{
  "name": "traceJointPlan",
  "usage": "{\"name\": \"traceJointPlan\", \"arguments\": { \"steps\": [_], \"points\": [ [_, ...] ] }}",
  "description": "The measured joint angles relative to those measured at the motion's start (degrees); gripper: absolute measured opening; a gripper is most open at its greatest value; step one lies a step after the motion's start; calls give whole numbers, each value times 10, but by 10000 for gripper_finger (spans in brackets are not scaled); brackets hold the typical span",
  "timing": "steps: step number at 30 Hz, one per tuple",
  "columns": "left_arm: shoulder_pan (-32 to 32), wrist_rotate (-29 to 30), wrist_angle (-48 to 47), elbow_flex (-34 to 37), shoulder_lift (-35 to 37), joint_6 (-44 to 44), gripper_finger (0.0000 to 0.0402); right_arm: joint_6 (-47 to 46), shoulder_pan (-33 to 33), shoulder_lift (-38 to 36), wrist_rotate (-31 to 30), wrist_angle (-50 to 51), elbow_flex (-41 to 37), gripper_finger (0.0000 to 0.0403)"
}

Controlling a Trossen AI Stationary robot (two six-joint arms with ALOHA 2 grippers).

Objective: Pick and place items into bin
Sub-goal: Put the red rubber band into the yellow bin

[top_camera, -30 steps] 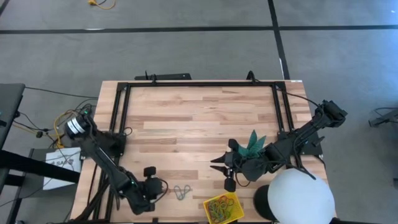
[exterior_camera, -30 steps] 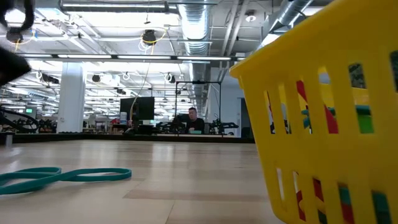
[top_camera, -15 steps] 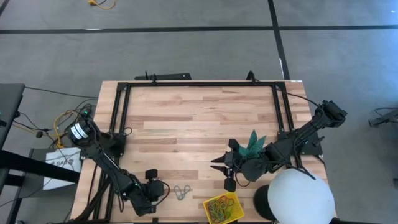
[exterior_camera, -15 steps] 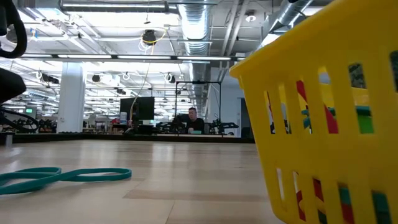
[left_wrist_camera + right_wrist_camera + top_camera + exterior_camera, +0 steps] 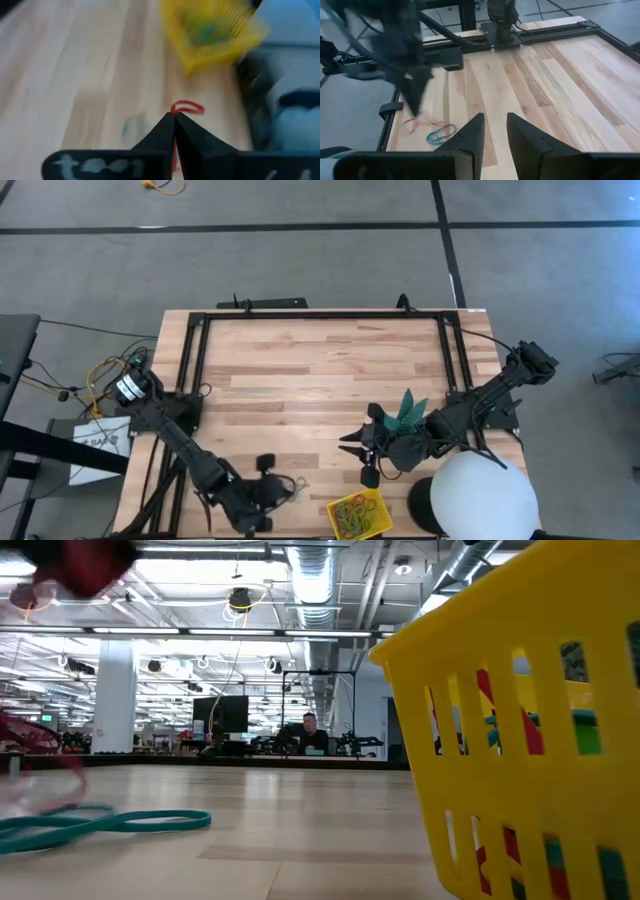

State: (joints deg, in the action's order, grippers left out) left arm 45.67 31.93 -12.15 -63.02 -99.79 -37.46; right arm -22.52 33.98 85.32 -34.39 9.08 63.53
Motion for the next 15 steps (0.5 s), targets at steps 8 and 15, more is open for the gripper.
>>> {"name": "traceJointPlan", "arguments": {
  "steps": [8, 15],
  "points": [
    [-68, -117, 177, -75, -2, 192, 0, 0, 0, 0, 0, 3, 0, 76],
    [-128, -236, 351, -75, -65, 249, 0, 0, -4, 0, 0, 14, 0, 76]
  ]
}}
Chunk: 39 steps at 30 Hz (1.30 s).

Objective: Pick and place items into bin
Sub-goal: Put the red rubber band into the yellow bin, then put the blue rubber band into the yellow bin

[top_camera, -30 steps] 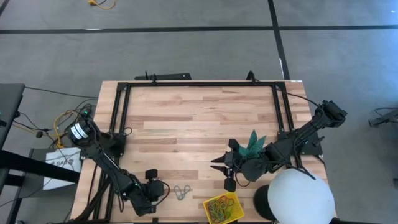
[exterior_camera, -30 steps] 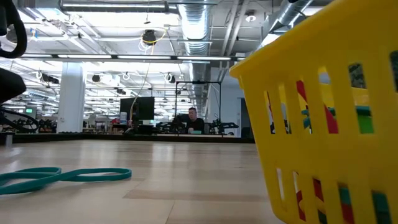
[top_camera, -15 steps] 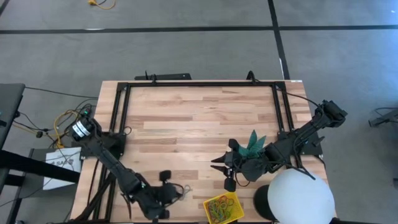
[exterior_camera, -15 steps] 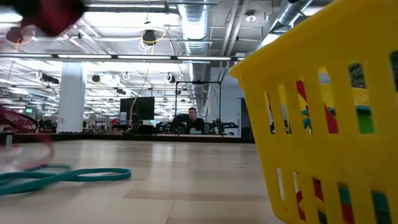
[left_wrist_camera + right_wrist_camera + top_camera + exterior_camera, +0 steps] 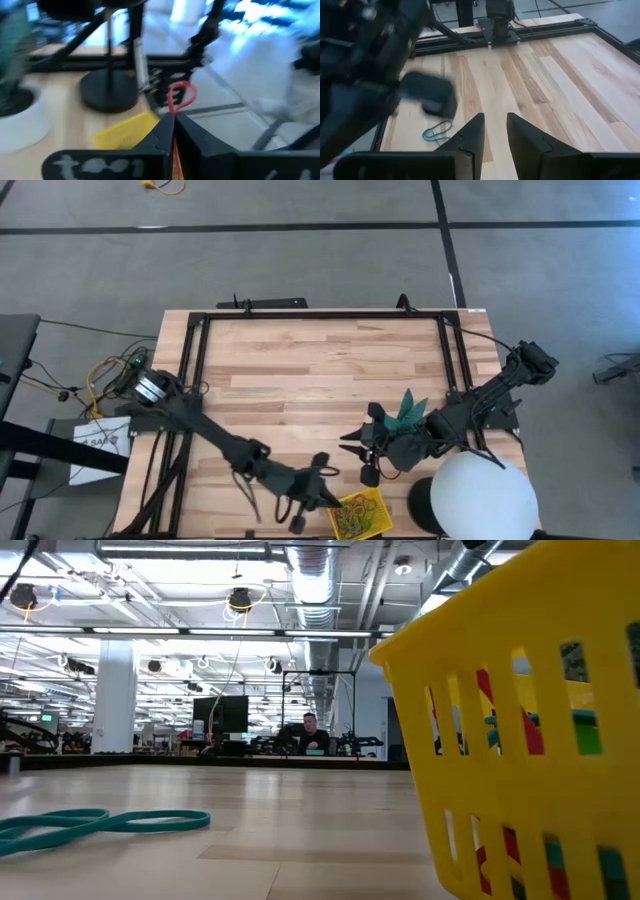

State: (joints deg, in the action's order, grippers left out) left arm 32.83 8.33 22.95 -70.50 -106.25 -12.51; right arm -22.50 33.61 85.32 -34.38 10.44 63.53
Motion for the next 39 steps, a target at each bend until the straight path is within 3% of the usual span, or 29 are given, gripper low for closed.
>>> {"name": "traceJointPlan", "arguments": {
  "steps": [4, 10, 13, 20, 32, 39],
  "points": [
    [-16, -82, 115, 0, -48, 0, 0, 0, -1, 0, 0, 0, 0, 76],
    [-25, -94, 137, -36, -113, 9, 0, 0, -4, 0, 0, -1, 0, 76],
    [-26, -86, 111, -59, -147, 29, 0, 0, -4, 0, 0, -1, 0, 76],
    [-32, 10, -3, -89, -159, 13, 0, 0, -3, 0, 0, -1, 0, 76],
    [-36, -63, -15, -142, -158, 71, 39, 0, -3, 0, 2, -1, 0, 76],
    [-36, -61, -71, -142, -158, 51, 74, 0, -3, 0, 1, 0, 0, 76]
  ]
}}
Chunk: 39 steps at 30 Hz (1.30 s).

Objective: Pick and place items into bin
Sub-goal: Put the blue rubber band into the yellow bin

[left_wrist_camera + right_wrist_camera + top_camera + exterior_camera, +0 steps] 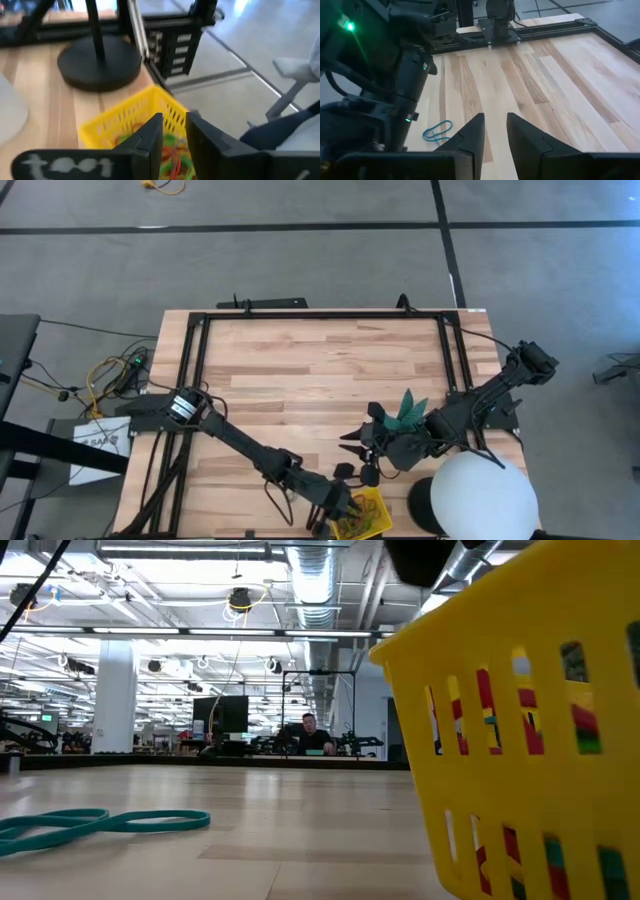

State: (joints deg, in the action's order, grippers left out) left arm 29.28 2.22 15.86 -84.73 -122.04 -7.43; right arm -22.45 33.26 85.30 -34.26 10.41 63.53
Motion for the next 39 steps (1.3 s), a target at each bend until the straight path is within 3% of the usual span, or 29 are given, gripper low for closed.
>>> {"name": "traceJointPlan", "arguments": {
  "steps": [5, 9, 16, 20, 25, 30, 34, 39],
  "points": [
    [0, -15, -74, 0, 15, -38, 80, 0, 1, 0, 0, 0, 0, 76],
    [6, 0, -163, 0, 73, -46, 80, -1, 1, 2, 42, -2, 0, 76],
    [50, 169, -357, 0, 240, -37, 80, -36, 0, 3, 103, -2, 0, 76],
    [88, 287, -477, 0, 334, -101, 80, -2, -13, 3, 102, -31, 0, 76],
    [156, 399, -614, 0, 420, -203, 80, -28, -53, 3, 122, -113, 0, 76],
    [217, 478, -719, 0, 462, -297, 80, -34, -112, 3, 210, -181, 0, 76],
    [248, 505, -786, 0, 464, -358, 80, -50, -157, 3, 287, -247, 0, 76],
    [270, 527, -839, 2, 449, -420, 80, -43, -168, 3, 312, -216, 18, 76]
  ]
}}
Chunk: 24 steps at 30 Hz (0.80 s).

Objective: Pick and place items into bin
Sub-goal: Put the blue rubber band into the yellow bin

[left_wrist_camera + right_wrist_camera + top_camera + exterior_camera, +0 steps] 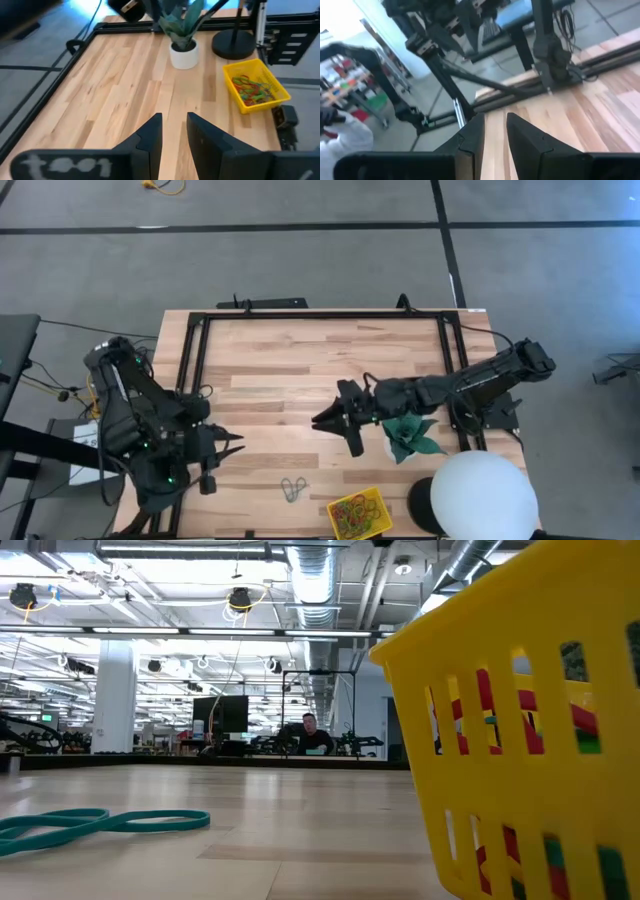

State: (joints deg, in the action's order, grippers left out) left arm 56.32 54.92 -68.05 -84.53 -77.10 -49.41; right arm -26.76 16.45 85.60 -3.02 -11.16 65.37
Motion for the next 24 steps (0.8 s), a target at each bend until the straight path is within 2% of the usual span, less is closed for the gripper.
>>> {"name": "traceJointPlan", "arguments": {
  "steps": [4, 6, 11, 15, 18, 22, 24],
  "points": [
    [8, 20, -7, 3, -8, -12, 80, 2, 1, 20, -5, 114, 72, 76],
    [10, 21, -7, 3, -8, -12, 80, 6, 6, 45, -16, 207, 114, 76],
    [11, 31, -45, 3, -8, -35, 80, 35, 23, 163, 1, 354, 238, 76],
    [22, 18, -145, 4, -8, -135, 80, 80, 40, 264, 84, 405, 311, 76],
    [32, -3, -191, 28, -9, -202, 80, 107, 53, 318, 134, 397, 362, 76],
    [61, -43, -208, 77, -9, -274, 80, 144, 66, 381, 131, 436, 428, 76],
    [77, -47, -204, 106, -9, -309, 80, 163, 71, 410, 108, 441, 457, 76]
  ]
}}
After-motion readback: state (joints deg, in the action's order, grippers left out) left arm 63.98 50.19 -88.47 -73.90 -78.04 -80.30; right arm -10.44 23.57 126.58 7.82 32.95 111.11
